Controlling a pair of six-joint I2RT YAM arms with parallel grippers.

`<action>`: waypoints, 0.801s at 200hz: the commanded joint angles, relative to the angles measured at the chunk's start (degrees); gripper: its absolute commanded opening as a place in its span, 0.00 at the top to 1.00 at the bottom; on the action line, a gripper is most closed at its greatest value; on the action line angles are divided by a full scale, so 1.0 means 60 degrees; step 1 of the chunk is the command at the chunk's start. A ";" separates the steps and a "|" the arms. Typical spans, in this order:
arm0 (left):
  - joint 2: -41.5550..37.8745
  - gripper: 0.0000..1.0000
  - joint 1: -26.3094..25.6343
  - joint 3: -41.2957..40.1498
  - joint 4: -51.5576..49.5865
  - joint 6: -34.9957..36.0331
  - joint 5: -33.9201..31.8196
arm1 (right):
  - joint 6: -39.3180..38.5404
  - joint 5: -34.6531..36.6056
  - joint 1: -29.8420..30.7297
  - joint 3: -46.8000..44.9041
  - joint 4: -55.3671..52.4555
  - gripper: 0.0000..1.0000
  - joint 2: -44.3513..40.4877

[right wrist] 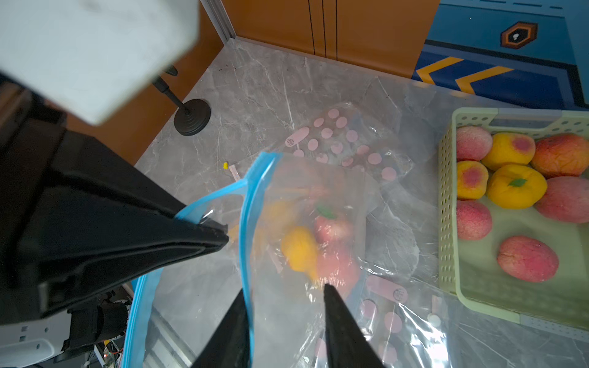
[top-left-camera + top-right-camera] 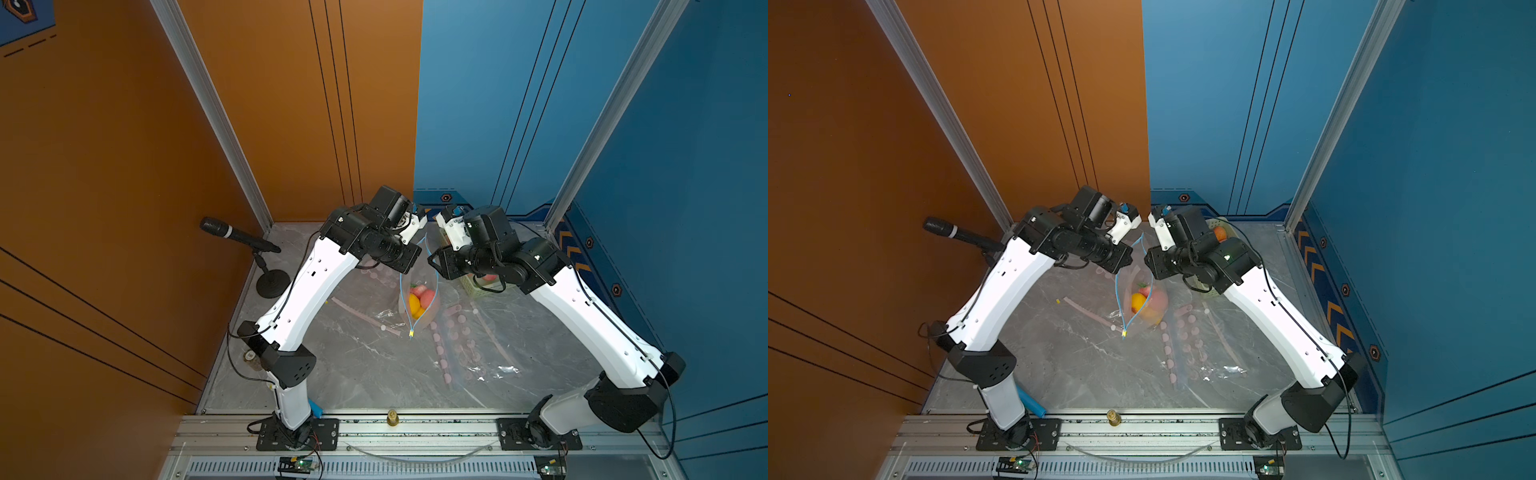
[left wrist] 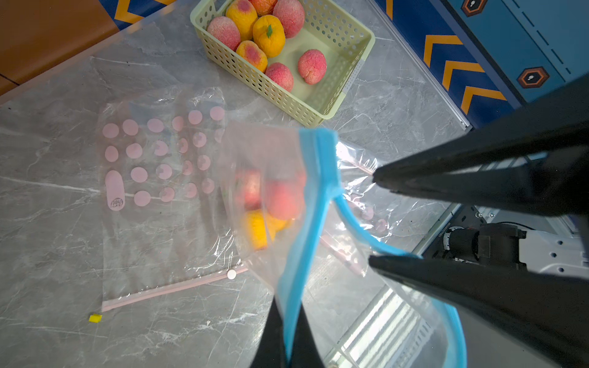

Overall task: Place the peach in a zip-top bag and seal the zipper
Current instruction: Adjust the zipper food storage bag at the center of the board.

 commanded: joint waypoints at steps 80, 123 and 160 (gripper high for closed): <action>0.0427 0.88 -0.0076 0.0825 -0.0088 -0.0548 -0.0455 | 0.1309 0.0008 -0.0008 -0.0614 0.0557 1.00 -0.0053; -0.1181 0.64 -0.0045 -0.1095 0.1262 -0.1323 -0.2177 | 0.2311 0.0075 -0.0252 -0.1002 0.1166 1.00 -0.0301; -0.5227 0.16 -0.0094 -0.6889 0.6395 -0.2265 -0.2461 | 0.3239 0.0260 -0.0511 -0.1254 0.1608 1.00 -0.0473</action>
